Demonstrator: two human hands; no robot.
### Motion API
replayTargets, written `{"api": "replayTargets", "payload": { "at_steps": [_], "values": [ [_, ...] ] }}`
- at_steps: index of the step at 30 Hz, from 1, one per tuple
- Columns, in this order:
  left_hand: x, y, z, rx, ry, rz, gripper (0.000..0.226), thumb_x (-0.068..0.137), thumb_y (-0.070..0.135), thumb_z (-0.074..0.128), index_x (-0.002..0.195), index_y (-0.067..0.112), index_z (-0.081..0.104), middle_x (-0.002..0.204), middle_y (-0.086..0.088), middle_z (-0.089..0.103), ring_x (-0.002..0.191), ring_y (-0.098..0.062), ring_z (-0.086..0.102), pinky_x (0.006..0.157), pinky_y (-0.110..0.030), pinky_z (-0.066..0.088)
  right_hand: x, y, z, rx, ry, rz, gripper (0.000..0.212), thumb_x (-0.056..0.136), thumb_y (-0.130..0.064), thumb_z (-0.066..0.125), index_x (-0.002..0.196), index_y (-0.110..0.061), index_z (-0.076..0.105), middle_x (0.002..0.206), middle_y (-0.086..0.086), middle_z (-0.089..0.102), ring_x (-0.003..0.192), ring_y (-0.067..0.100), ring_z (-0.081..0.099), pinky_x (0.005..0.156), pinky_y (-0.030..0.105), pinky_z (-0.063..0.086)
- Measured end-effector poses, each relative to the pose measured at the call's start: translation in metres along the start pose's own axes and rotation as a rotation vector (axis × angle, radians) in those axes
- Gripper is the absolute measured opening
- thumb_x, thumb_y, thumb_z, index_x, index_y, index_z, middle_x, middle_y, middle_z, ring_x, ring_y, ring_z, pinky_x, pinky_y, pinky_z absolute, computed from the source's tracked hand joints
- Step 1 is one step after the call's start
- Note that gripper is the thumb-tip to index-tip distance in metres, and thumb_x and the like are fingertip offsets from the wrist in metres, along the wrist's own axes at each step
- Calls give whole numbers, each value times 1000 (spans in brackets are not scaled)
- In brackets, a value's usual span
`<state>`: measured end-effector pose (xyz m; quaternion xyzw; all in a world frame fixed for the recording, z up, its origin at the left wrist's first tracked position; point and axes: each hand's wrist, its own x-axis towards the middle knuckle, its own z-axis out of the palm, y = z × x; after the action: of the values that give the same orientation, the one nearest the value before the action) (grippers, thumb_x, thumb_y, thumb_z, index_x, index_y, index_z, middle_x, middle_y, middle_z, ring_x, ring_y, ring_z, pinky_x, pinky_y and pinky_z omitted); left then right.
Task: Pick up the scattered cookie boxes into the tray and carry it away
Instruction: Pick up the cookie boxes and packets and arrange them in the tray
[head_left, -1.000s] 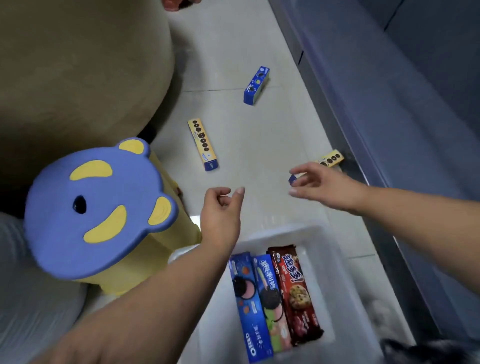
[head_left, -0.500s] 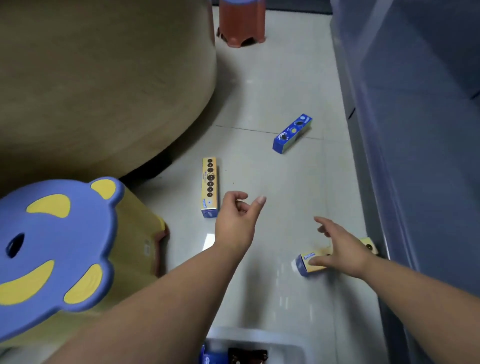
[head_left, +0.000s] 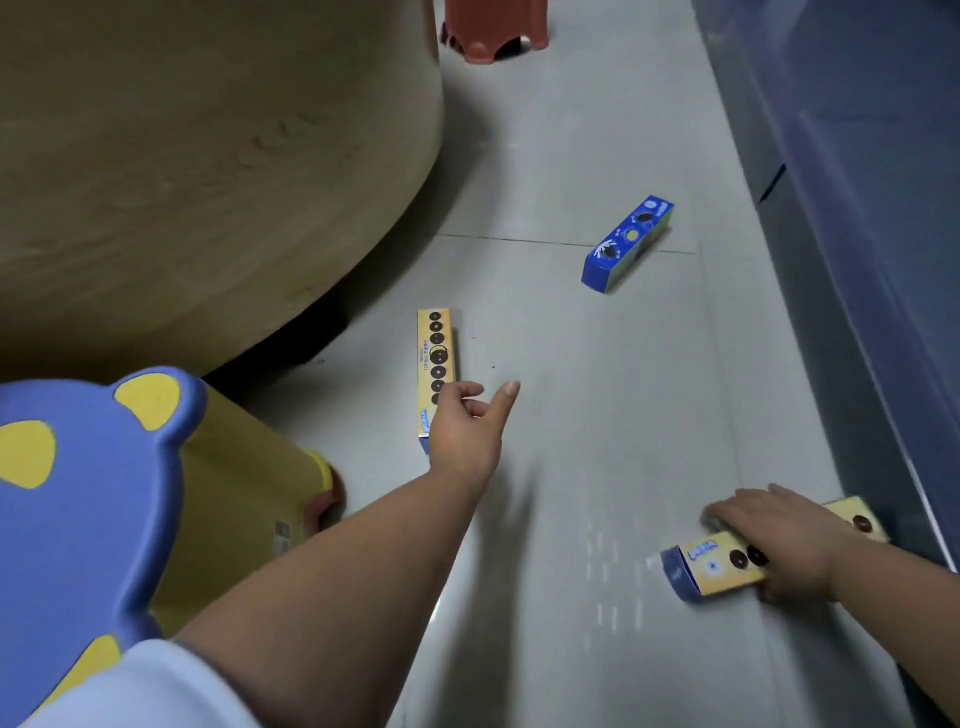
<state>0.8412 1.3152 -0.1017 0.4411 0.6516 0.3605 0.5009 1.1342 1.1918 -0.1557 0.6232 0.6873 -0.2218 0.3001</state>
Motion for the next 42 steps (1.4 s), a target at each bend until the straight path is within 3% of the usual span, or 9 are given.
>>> {"api": "replayTargets", "payload": {
  "at_steps": [5,11,16,20,25,28,32,36,42],
  "values": [
    [16,-3,-6,13,-21,35,43,81,42,66,109,12,53,65,11,45,52,-1,47,75,-31,42,-2,-8,2,145,60,18,39,66,-46,58,102,-46,44,103,-21,52,99,4,54,85,25,45],
    [36,-11,-15,44,15,-6,43,80,44,67,107,13,51,70,7,49,64,-16,51,72,-34,46,-1,-60,-76,415,369,157,32,68,-53,59,86,-34,40,87,-13,56,79,12,56,60,29,40],
    [57,-22,-9,318,126,-53,66,74,55,68,123,15,48,122,-4,50,121,-25,43,99,-37,37,23,-96,-113,650,420,284,43,67,-57,61,87,-22,46,82,-8,59,78,18,59,65,32,47],
    [79,-34,-1,453,107,-119,98,70,55,71,144,15,22,146,-10,31,136,-29,26,110,-41,26,44,-112,-119,784,448,340,51,66,-61,60,93,-19,50,86,-3,61,83,23,61,70,33,50],
    [98,-53,6,563,76,-158,98,73,36,74,145,21,9,138,-12,43,124,-36,45,103,-47,41,57,-119,-111,839,473,355,58,61,-70,56,91,-21,54,85,-3,63,80,20,62,71,34,53],
    [103,-55,-5,544,87,-222,63,74,25,67,124,13,30,114,-9,59,102,-35,58,91,-45,51,56,-122,-106,824,471,355,60,60,-73,54,91,-21,55,84,-4,63,80,20,62,71,35,53],
    [86,-43,-11,482,53,-182,33,79,25,62,102,16,39,74,2,49,60,-19,50,64,-31,50,50,-123,-107,815,484,383,61,64,-73,55,94,-20,53,86,-3,63,81,21,62,72,35,53],
    [42,-17,-12,297,39,8,38,78,25,65,110,18,48,89,4,58,79,-23,57,70,-31,47,35,-125,-120,844,474,419,62,68,-70,56,96,-15,49,86,0,62,81,24,61,71,36,52],
    [-74,28,-42,232,13,99,43,79,28,69,113,33,43,92,18,60,76,3,58,59,-13,43,-25,-133,-151,934,498,424,63,72,-66,58,103,-14,44,87,4,62,80,28,62,70,38,53]
  ]
}}
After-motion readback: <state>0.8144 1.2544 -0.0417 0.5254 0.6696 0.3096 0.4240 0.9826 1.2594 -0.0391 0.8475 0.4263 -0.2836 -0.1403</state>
